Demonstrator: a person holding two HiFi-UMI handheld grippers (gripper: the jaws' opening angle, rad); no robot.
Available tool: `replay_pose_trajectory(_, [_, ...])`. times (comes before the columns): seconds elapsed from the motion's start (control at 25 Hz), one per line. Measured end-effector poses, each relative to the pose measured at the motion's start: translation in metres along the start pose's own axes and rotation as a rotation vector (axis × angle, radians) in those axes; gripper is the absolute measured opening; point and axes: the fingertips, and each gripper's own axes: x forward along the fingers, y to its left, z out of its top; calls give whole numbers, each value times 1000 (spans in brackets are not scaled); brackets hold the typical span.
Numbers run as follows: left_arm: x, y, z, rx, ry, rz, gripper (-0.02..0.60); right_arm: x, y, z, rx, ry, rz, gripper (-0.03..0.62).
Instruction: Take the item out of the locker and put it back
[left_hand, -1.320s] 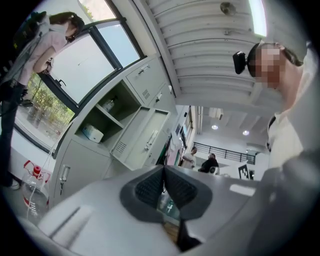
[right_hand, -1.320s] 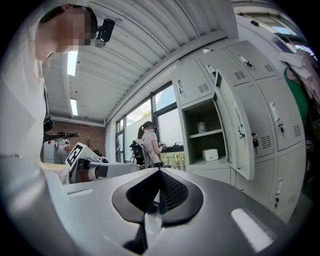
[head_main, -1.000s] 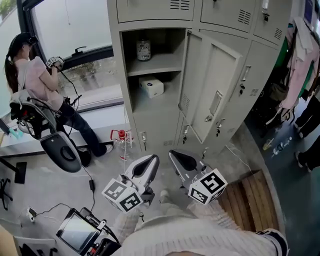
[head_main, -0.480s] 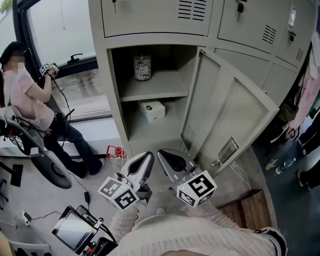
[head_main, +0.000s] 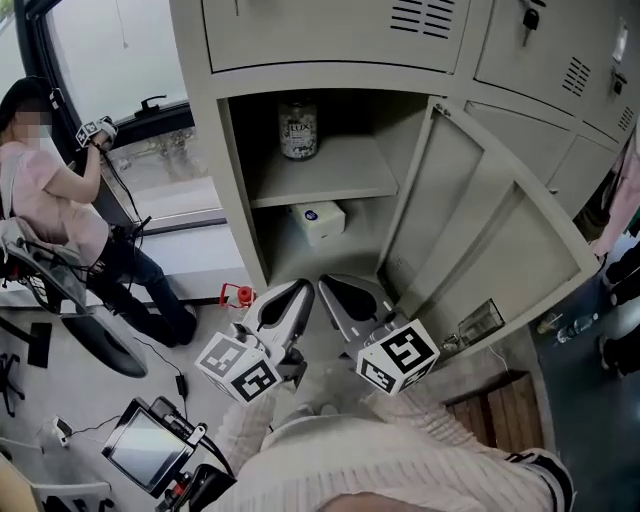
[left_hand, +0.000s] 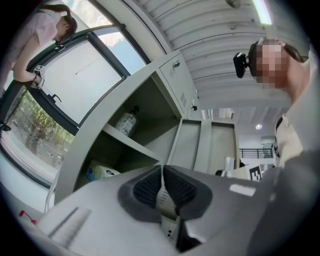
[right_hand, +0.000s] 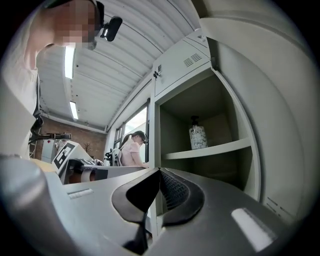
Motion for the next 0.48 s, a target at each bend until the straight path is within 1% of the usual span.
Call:
replay_pose_trajectory(0.12, [5,6,13,20,-9,-12,5,13,-3,13,-23,-19,-4,0])
replay_pose_trajectory(0.24, [14,11,23,30,-23,-31,5,27,-12,22,-50,-32,-26,0])
replay_pose_trajectory(0.36, [22,14,34,58,-37,-43,5,43,-24,38,-90,-50,-53,3])
replay_pose_trajectory(0.48, [30,16,47,89,-54,-53,5,59,-35,60,-134,-72,-54,40])
